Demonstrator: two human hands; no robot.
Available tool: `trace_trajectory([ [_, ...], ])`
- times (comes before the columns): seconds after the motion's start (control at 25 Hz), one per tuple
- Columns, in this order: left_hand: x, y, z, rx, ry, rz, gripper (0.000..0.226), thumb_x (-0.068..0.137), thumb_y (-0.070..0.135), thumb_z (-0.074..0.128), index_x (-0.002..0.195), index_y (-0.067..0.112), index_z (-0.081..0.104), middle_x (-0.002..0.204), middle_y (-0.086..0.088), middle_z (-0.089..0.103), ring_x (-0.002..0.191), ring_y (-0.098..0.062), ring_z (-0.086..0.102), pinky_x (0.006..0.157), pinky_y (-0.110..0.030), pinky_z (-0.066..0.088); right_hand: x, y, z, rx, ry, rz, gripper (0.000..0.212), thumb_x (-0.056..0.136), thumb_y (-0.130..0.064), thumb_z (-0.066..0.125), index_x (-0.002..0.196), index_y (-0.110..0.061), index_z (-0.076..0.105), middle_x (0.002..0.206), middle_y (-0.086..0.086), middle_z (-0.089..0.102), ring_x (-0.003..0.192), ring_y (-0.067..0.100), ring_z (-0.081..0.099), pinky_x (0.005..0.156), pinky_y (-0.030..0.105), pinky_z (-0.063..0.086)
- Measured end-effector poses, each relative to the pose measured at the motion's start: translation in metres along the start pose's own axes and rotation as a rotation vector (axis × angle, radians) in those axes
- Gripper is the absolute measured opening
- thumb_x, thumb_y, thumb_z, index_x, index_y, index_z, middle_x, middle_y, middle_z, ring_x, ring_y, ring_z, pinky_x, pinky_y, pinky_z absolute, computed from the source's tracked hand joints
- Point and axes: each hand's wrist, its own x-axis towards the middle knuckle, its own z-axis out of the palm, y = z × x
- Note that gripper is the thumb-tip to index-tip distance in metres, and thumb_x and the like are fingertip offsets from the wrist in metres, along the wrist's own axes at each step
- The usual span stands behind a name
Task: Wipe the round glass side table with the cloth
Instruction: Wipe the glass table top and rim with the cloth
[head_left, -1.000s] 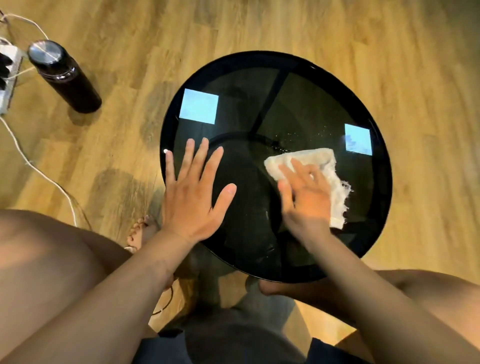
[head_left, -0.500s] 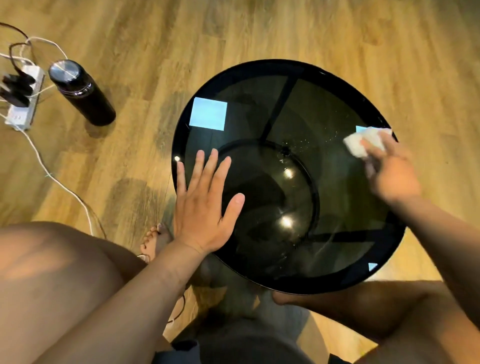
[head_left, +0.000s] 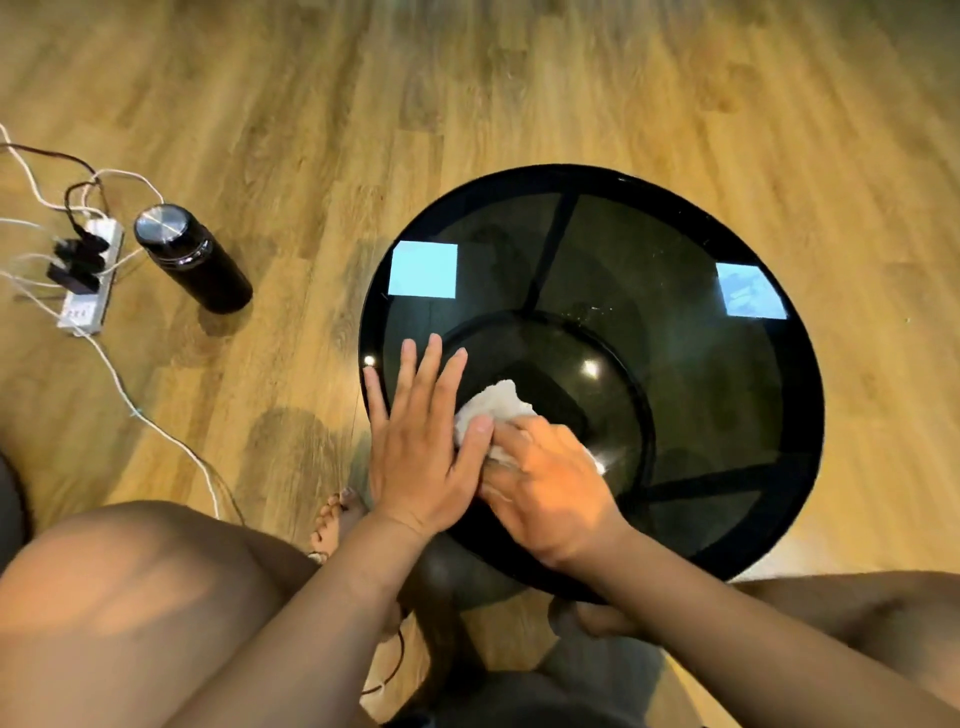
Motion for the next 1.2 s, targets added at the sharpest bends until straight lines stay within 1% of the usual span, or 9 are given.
trace_trajectory([
  [0.2,0.021,-0.011,-0.004,0.143,-0.025,0.021,0.063,0.097,0.054,0.024,0.151,0.022,0.032,0.164,-0.008,0.023,0.154,-0.028,0.006,0.119,-0.063,-0.007,-0.052,0.167,-0.042,-0.244,0.074,0.302,0.042,0.088,-0.020,0.065,0.130,-0.021,0.061,0.136,0.016,0.054,0.103,0.045,0.051,0.081,0.054,0.049],
  [0.32,0.022,-0.013,-0.001,0.127,-0.048,0.013,0.064,0.097,0.057,0.022,0.151,0.024,0.030,0.165,-0.006,0.023,0.155,-0.026,0.006,0.121,-0.061,-0.005,-0.051,0.249,-0.068,-0.264,0.117,0.688,0.051,0.094,-0.043,0.039,0.131,-0.014,0.059,0.144,0.019,0.044,0.120,0.046,0.040,0.100,0.048,0.040],
  [0.4,0.021,-0.013,0.001,0.106,-0.030,-0.005,0.065,0.097,0.058,0.023,0.152,0.023,0.029,0.164,-0.006,0.024,0.155,-0.025,0.007,0.122,-0.058,-0.004,-0.024,0.248,-0.069,-0.210,0.173,0.853,0.058,0.089,-0.043,0.030,0.131,-0.014,0.058,0.144,0.024,0.043,0.126,0.048,0.036,0.104,0.045,0.031],
  [0.52,0.023,-0.013,0.000,0.052,-0.009,-0.023,0.066,0.097,0.056,0.028,0.152,0.020,0.030,0.164,-0.006,0.025,0.154,-0.024,0.009,0.123,-0.056,-0.003,0.024,0.170,-0.036,-0.261,0.180,0.714,0.055,0.094,-0.047,0.025,0.130,-0.017,0.054,0.137,0.023,0.047,0.121,0.045,0.041,0.098,0.047,0.037],
  [0.68,0.018,-0.013,-0.003,-0.094,0.069,-0.018,0.065,0.096,0.047,0.029,0.151,0.012,0.036,0.161,-0.010,0.030,0.153,-0.026,0.016,0.122,-0.058,-0.001,0.052,-0.003,0.015,0.191,0.169,0.246,0.042,0.093,-0.028,0.047,0.127,-0.006,0.060,0.127,0.017,0.058,0.118,0.037,0.050,0.096,0.047,0.045],
  [0.84,0.016,-0.016,-0.001,-0.102,0.093,-0.048,0.064,0.097,0.046,0.030,0.150,0.011,0.036,0.161,-0.009,0.031,0.153,-0.026,0.016,0.123,-0.056,0.000,0.034,0.028,-0.009,0.035,-0.008,-0.080,0.038,0.090,-0.034,0.049,0.119,-0.019,0.068,0.131,0.006,0.060,0.107,0.032,0.054,0.081,0.045,0.047],
  [0.96,0.017,-0.018,0.002,-0.088,0.094,-0.065,0.062,0.097,0.046,0.031,0.150,0.014,0.034,0.161,-0.008,0.031,0.153,-0.024,0.015,0.123,-0.055,0.001,-0.003,0.134,-0.035,-0.079,0.070,0.243,0.048,0.094,-0.045,0.040,0.123,-0.019,0.068,0.133,0.013,0.057,0.107,0.040,0.050,0.086,0.051,0.047],
  [1.08,0.018,-0.018,0.003,-0.108,0.097,-0.074,0.062,0.097,0.046,0.033,0.150,0.014,0.034,0.161,-0.008,0.031,0.153,-0.024,0.015,0.124,-0.053,0.001,-0.014,0.224,-0.063,-0.188,0.179,0.605,0.034,0.099,-0.029,0.051,0.127,-0.017,0.065,0.139,0.021,0.049,0.117,0.048,0.042,0.101,0.049,0.037],
  [1.2,0.019,-0.017,0.003,-0.126,0.107,-0.080,0.063,0.097,0.047,0.033,0.151,0.014,0.032,0.161,-0.008,0.030,0.153,-0.023,0.014,0.125,-0.050,0.002,0.028,0.233,-0.062,-0.247,0.214,0.841,0.033,0.098,-0.023,0.048,0.127,-0.014,0.062,0.136,0.025,0.049,0.125,0.047,0.039,0.107,0.044,0.030],
])
